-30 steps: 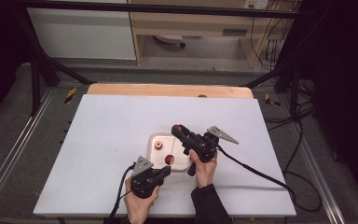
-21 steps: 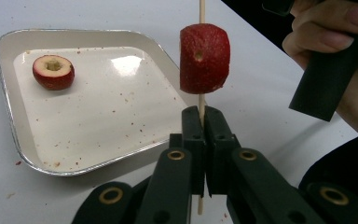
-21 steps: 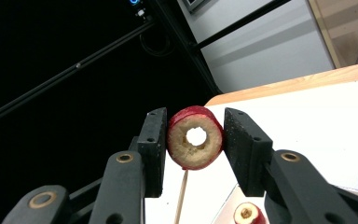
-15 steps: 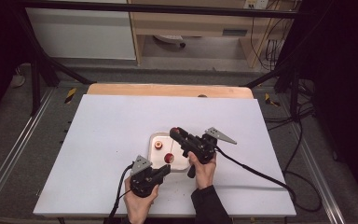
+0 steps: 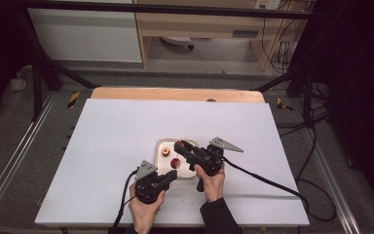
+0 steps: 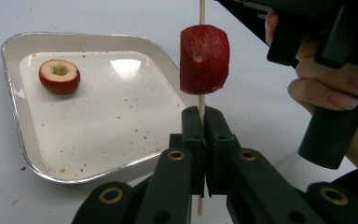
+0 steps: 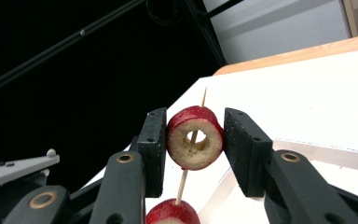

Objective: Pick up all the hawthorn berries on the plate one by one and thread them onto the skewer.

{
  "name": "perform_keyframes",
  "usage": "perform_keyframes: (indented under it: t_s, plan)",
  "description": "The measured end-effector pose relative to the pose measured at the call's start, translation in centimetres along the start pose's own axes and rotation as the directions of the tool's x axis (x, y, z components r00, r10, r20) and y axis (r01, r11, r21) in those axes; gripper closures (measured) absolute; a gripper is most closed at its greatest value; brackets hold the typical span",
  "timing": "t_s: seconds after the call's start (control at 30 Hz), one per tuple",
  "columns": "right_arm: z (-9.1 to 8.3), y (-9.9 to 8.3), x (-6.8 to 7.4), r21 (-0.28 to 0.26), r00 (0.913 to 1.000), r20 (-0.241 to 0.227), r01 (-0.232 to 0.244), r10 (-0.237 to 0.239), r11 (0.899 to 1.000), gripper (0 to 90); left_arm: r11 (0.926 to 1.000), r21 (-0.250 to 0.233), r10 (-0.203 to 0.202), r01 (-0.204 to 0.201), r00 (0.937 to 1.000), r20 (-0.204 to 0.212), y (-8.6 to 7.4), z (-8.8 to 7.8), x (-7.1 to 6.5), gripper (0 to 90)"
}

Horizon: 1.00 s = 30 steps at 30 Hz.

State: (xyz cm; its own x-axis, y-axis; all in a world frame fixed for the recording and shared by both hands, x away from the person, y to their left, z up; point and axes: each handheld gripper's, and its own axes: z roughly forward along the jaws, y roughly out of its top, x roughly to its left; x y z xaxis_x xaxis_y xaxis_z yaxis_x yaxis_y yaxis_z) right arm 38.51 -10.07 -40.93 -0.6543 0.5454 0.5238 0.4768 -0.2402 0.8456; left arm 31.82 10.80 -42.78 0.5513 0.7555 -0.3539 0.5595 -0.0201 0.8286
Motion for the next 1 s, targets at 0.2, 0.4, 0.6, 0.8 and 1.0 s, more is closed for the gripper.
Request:
perform_keyframes:
  t_s: [0.2,0.4,0.6,0.8,1.0]
  plan:
    - [0.1,-0.4,0.0,0.047,0.9999,-0.012,-0.004,0.005,0.999,61.3,0.9999,-0.012,-0.001,0.001,1.0000,-0.002,0.2,0.0,0.2,88.3]
    - [0.1,-0.6,0.1,0.067,1.0000,-0.006,0.004,-0.003,0.998,61.2,0.9999,-0.003,0.013,-0.013,0.9999,-0.002,0.2,0.2,0.4,88.3]
    - [-0.5,0.1,0.1,0.095,0.9990,0.019,0.038,-0.039,0.995,48.1,0.9989,-0.004,0.046,-0.046,0.9989,-0.012,0.1,-0.2,0.8,88.3]
    - [-1.0,1.4,-0.4,0.167,0.9897,0.087,0.098,-0.113,0.981,31.0,0.9955,0.019,0.094,-0.093,0.9950,-0.035,-0.2,-0.9,1.9,88.2]
    - [-1.3,2.0,-1.2,0.299,0.9745,0.130,0.137,-0.183,0.944,15.7,0.9903,0.042,0.135,-0.133,0.9896,-0.051,-0.3,-1.8,2.7,88.2]
